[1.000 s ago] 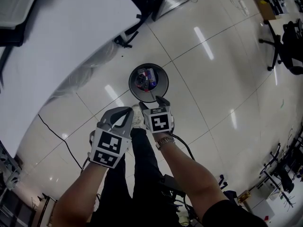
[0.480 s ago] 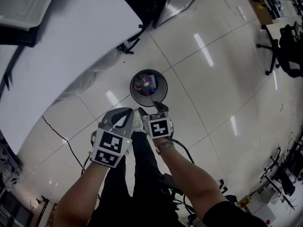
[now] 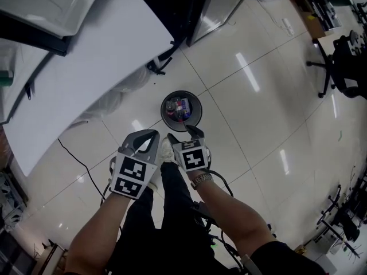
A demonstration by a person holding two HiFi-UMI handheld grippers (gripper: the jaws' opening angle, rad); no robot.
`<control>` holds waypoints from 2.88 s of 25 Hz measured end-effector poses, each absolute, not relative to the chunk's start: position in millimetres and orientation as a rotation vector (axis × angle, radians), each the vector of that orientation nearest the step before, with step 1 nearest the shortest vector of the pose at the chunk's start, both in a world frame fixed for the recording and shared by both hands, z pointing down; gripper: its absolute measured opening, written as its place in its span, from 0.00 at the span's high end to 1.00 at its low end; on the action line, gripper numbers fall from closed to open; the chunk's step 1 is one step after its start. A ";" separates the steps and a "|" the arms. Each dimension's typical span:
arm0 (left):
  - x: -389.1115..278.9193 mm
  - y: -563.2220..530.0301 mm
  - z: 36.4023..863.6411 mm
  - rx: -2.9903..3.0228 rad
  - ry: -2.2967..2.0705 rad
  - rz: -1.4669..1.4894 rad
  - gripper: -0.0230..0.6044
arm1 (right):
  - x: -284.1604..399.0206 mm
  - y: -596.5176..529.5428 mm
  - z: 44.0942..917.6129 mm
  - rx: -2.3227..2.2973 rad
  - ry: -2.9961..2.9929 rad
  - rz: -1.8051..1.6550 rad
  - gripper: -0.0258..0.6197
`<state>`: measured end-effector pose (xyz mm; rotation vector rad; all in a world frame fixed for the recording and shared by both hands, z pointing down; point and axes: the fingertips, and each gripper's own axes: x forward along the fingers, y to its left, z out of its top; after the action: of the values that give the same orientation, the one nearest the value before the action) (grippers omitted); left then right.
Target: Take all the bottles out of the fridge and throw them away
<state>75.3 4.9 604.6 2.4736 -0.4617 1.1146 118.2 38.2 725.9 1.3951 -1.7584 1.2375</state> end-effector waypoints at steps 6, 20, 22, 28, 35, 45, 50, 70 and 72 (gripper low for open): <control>66.6 1.4 574.3 2.512 -0.512 1.100 0.96 | 116.7 18.5 671.0 1.445 -1.865 1.118 0.53; 3.9 -43.4 462.6 2.567 -0.879 0.865 0.96 | 66.6 -43.4 527.6 1.397 -2.119 0.747 0.53; -12.7 -52.2 448.5 2.571 -0.953 0.816 0.96 | 50.6 -51.5 509.9 1.373 -2.160 0.699 0.53; -78.4 -75.1 402.1 2.568 -1.103 0.713 0.96 | -18.4 -83.0 452.0 1.295 -2.271 0.561 0.54; -186.6 -110.3 372.3 2.467 -1.325 0.617 0.96 | -116.7 -141.4 402.8 1.181 -2.374 0.397 0.54; -293.0 -168.5 337.3 2.445 -1.448 0.544 0.96 | -227.2 -227.8 378.2 1.116 -2.397 0.315 0.54; -327.0 -191.6 341.6 2.436 -1.447 0.563 0.96 | -263.9 -267.6 381.0 1.118 -2.382 0.309 0.54; -372.7 -250.3 344.8 2.492 -1.374 0.545 0.96 | -332.4 -379.5 416.3 1.154 -2.260 0.349 0.51; -375.8 -251.4 346.8 2.487 -1.374 0.544 0.96 | -334.8 -387.2 419.0 1.156 -2.250 0.368 0.51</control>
<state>-375.8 -251.4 346.8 2.4866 -1.3736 0.5443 -334.8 -387.2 419.0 1.1556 -2.2505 0.3680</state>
